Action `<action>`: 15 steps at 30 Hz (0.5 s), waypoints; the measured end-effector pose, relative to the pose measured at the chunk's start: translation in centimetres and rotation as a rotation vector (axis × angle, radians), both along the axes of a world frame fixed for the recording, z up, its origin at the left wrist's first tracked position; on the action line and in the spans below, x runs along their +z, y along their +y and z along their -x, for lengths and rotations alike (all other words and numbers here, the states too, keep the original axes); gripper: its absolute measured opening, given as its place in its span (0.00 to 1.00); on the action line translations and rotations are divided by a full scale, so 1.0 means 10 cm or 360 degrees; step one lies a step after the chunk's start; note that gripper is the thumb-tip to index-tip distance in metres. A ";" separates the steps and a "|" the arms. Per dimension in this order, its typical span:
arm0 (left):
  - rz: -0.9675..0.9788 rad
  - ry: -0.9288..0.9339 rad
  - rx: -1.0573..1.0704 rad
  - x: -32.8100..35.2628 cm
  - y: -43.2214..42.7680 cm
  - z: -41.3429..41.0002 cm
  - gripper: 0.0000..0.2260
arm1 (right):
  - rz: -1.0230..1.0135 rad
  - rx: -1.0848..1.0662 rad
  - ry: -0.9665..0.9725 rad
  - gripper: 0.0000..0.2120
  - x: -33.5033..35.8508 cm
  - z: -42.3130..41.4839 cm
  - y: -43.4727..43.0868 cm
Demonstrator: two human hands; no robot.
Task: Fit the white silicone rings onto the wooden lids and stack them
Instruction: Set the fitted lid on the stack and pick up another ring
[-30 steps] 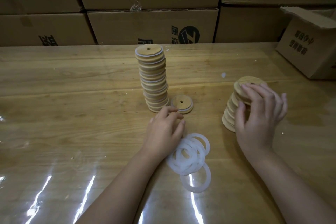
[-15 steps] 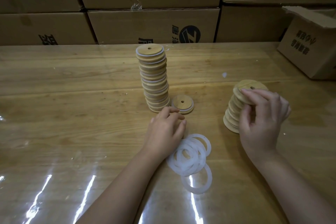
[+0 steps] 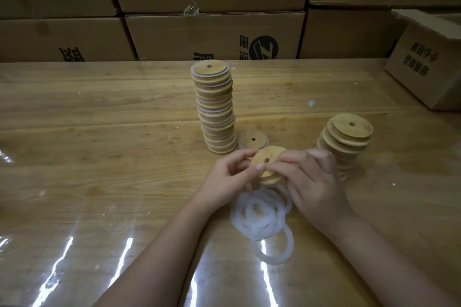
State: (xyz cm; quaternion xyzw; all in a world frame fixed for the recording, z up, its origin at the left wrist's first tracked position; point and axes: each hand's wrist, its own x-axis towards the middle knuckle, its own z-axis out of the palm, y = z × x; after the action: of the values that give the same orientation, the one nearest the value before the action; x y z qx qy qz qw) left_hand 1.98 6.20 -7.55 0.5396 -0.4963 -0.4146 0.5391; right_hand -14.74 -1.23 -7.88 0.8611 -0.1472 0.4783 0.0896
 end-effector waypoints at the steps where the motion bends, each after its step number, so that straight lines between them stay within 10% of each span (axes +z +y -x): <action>1: -0.0001 0.0099 -0.0009 0.00 -0.01 -0.01 0.17 | -0.0054 0.0019 0.0032 0.14 -0.02 0.00 0.00; 15: 0.0107 0.0436 0.0432 -0.06 -0.10 -0.10 0.08 | -0.1188 0.0423 0.0805 0.13 -0.11 -0.03 -0.01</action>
State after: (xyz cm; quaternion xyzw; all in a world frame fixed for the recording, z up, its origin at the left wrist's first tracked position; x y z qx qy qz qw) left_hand 3.01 5.22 -8.11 0.5217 -0.3547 -0.3908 0.6703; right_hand -14.49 -1.35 -9.01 0.9354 -0.1711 0.1752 -0.2552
